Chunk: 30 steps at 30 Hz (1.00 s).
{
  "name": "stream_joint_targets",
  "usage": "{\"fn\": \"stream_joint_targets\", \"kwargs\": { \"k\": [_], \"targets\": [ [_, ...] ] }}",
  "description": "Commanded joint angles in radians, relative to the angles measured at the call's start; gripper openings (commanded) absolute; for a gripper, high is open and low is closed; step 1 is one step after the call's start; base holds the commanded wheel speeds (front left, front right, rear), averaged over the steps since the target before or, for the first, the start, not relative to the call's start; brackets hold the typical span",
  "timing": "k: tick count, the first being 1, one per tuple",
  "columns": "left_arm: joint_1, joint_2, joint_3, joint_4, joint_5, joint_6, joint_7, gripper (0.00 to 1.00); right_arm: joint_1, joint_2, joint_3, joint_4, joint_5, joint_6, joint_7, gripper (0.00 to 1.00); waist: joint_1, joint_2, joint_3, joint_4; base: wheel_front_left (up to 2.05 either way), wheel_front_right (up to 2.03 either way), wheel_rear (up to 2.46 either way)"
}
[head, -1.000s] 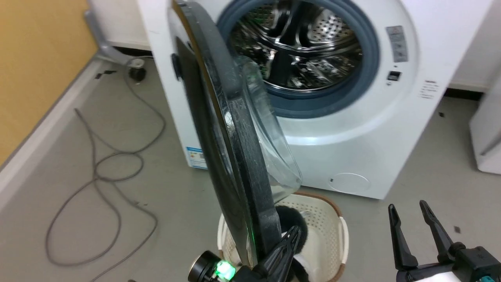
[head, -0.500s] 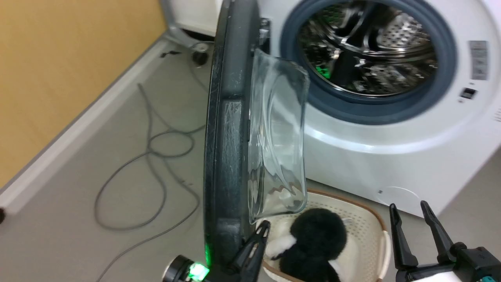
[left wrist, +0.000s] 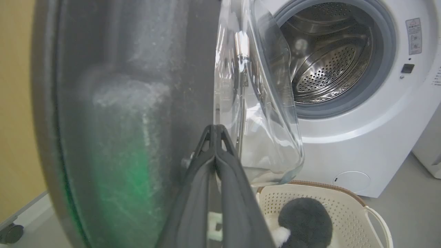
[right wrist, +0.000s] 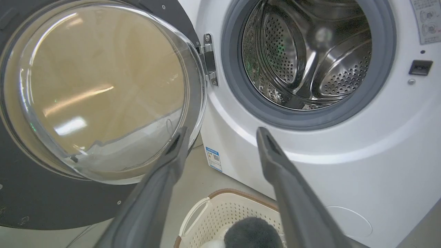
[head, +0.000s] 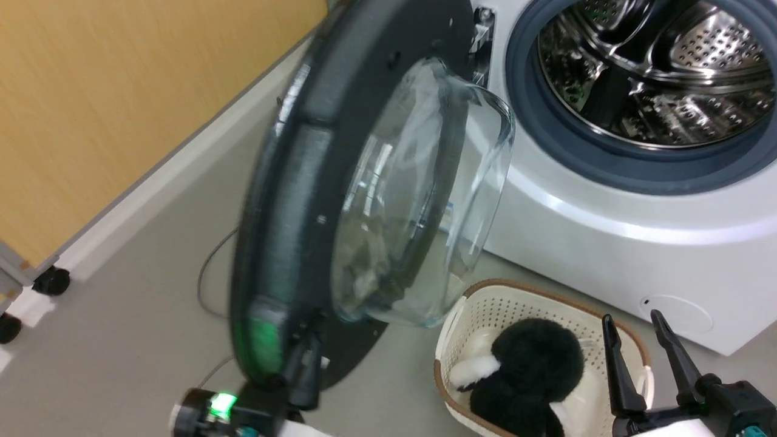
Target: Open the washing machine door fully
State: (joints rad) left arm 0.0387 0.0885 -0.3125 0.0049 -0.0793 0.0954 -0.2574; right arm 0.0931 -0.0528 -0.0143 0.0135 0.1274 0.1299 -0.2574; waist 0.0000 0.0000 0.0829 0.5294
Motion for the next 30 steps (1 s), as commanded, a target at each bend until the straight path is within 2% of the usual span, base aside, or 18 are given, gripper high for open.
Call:
{"fn": "stream_joint_targets", "kwargs": {
  "k": [1,16,30],
  "targets": [
    [-0.024,0.006,0.028,0.003,-0.008,0.008,-0.004,0.0,-0.02,0.003,0.001,-0.001,-0.01,0.001,-0.004,1.0,0.0,0.0,0.011,0.004,0.0,0.0,0.0],
    [-0.178,-0.025,0.366,0.101,-0.085,0.032,-0.004,0.0,-0.072,0.003,-0.018,-0.012,-0.075,0.001,-0.004,1.0,0.0,0.0,0.136,-0.048,0.0,0.0,0.0],
    [-0.343,-0.024,0.63,0.257,-0.08,-0.025,-0.004,0.0,-0.124,-0.02,-0.023,-0.014,-0.089,0.001,-0.004,1.0,0.0,0.0,0.209,-0.089,0.0,0.0,0.0]
  ]
}}
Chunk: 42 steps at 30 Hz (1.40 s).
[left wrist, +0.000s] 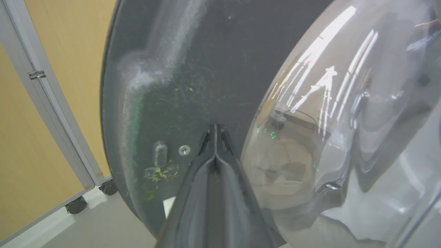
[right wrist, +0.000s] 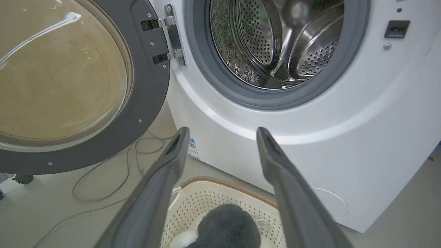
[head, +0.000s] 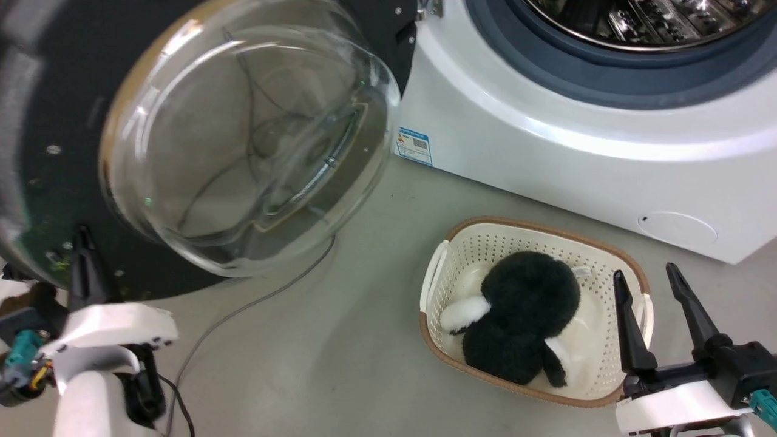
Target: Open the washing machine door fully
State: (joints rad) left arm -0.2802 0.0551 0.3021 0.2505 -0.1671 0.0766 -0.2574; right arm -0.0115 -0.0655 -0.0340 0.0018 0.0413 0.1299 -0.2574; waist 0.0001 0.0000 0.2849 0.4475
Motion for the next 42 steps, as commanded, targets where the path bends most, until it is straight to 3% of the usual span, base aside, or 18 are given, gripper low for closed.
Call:
{"fn": "stream_joint_targets", "kwargs": {
  "k": [1,21,31,42],
  "targets": [
    [-0.034,0.01,0.028,0.022,0.012,-0.01,-0.004,0.0,-0.021,-0.009,-0.004,-0.003,-0.004,0.001,-0.004,1.0,-0.0001,0.0,0.011,-0.01,0.0,0.0,0.0],
    [-0.135,0.048,0.185,0.155,0.073,-0.045,-0.004,0.0,-0.046,-0.012,-0.01,-0.005,-0.008,0.001,-0.004,1.0,-0.0001,0.0,0.03,-0.082,0.0,0.0,0.0],
    [-0.007,0.019,0.166,0.027,0.129,-0.056,-0.004,0.0,-0.025,0.01,-0.02,0.005,0.0,0.001,-0.004,1.0,-0.0001,0.0,-0.077,-0.111,0.0,0.0,0.0],
    [0.109,0.007,0.047,-0.126,0.171,-0.117,-0.004,0.0,0.039,0.015,-0.038,-0.007,0.031,0.001,-0.004,1.0,-0.0001,0.0,-0.218,-0.131,0.0,0.0,0.0]
  ]
}}
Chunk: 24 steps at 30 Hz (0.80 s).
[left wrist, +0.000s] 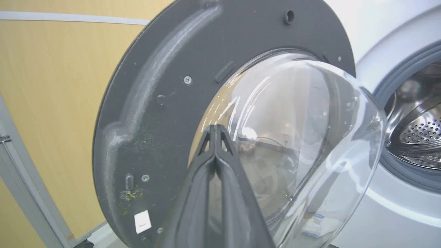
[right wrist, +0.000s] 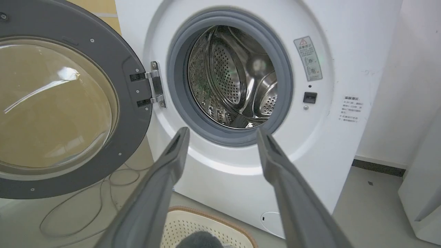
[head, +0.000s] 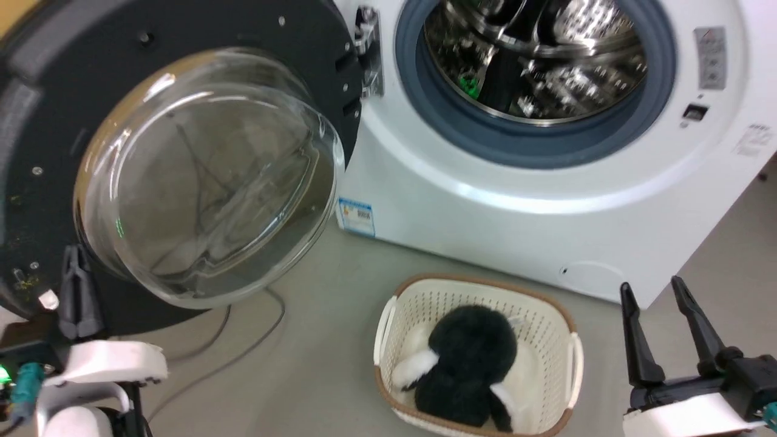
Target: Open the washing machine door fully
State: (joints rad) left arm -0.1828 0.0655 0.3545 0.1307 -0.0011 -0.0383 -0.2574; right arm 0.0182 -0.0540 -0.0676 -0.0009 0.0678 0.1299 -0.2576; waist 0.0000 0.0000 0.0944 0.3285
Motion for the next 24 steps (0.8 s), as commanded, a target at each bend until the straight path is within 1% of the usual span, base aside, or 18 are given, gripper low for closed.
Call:
{"fn": "stream_joint_targets", "kwargs": {
  "k": [1,5,9,17,18,19,24],
  "targets": [
    [0.023,-0.004,-0.019,-0.016,0.013,-0.006,-0.004,0.0,0.015,0.003,-0.009,-0.007,0.009,0.001,-0.004,1.0,0.0,0.0,-0.039,-0.018,0.0,0.0,0.0],
    [0.081,-0.009,-0.083,-0.064,0.019,-0.013,-0.004,0.0,0.028,0.004,-0.026,-0.029,0.026,0.001,-0.004,1.0,0.0,0.0,-0.075,-0.05,0.0,0.0,0.0],
    [0.123,-0.013,-0.141,-0.097,-0.015,-0.019,-0.004,0.0,0.037,0.004,-0.034,-0.052,0.033,0.001,-0.004,1.0,0.0,0.0,-0.092,-0.085,0.0,0.0,0.0],
    [0.184,-0.015,-0.263,-0.118,-0.06,-0.003,-0.004,0.0,0.059,0.004,-0.04,-0.076,0.034,0.001,-0.004,1.0,0.0,0.0,-0.115,-0.159,0.0,0.0,0.0],
    [0.187,-0.015,-0.273,-0.118,-0.06,-0.001,-0.004,0.8,0.061,0.004,-0.039,-0.077,0.035,0.001,-0.004,1.0,0.0,0.0,-0.117,-0.169,0.0,0.0,0.0],
    [0.189,-0.015,-0.283,-0.12,-0.063,0.002,-0.004,1.0,0.063,0.004,-0.038,-0.078,0.035,0.001,-0.004,1.0,0.0,0.0,-0.118,-0.179,0.0,0.0,0.0],
    [0.199,-0.015,-0.323,-0.117,-0.063,0.007,-0.004,1.0,0.074,0.004,-0.031,-0.08,0.034,0.001,-0.004,1.0,0.0,0.0,-0.122,-0.224,0.0,0.0,0.0]
  ]
}}
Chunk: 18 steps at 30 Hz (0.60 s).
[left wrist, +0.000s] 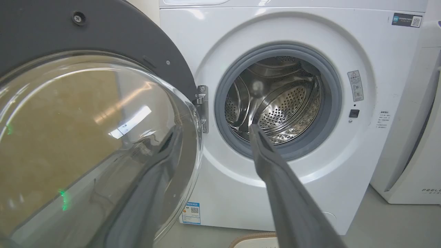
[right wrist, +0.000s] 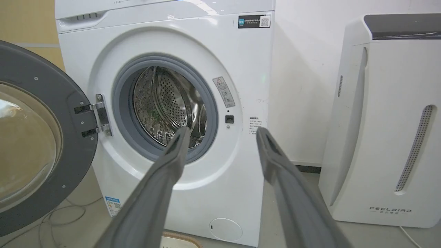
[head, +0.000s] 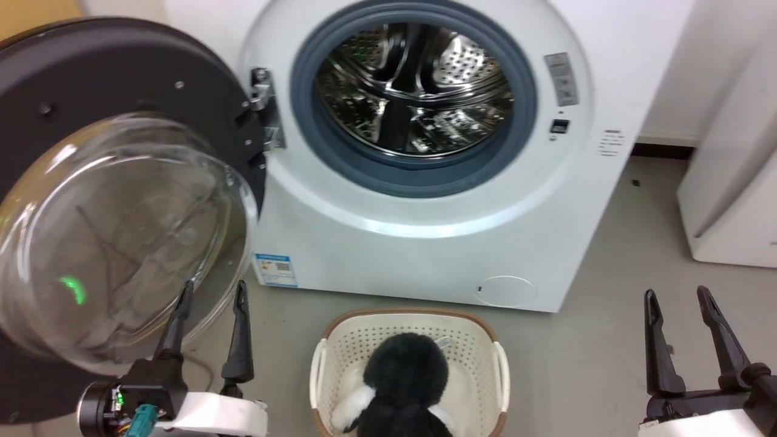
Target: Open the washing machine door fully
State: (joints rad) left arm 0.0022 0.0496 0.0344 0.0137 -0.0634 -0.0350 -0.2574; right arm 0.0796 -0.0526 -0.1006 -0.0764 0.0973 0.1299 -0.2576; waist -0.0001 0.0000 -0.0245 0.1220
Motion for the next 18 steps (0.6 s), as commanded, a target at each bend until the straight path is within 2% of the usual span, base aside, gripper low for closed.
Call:
{"fn": "stream_joint_targets", "kwargs": {
  "k": [1,15,16,18],
  "targets": [
    [0.015,0.001,-0.008,0.002,-0.004,0.006,-0.004,1.0,0.015,0.002,0.002,-0.004,0.004,0.001,-0.004,1.0,0.0001,0.0,-0.003,-0.025,0.0,0.0,0.0],
    [0.043,0.001,-0.023,0.053,-0.022,0.035,-0.004,1.0,0.023,0.002,0.04,0.006,-0.004,0.001,-0.004,1.0,0.0001,0.0,0.018,-0.104,0.0,0.0,0.0],
    [0.032,0.0,-0.023,0.053,-0.019,0.035,0.0,0.0,0.018,0.0,0.041,0.004,-0.002,0.0,0.0,0.0,0.0001,0.0,0.017,-0.103,0.0,0.0,0.0],
    [0.032,0.0,-0.023,0.053,-0.019,0.035,0.002,0.0,0.018,0.0,0.041,0.004,-0.002,0.0,0.001,0.0,0.0001,0.0,0.017,-0.104,0.0,0.0,0.0]
  ]
}}
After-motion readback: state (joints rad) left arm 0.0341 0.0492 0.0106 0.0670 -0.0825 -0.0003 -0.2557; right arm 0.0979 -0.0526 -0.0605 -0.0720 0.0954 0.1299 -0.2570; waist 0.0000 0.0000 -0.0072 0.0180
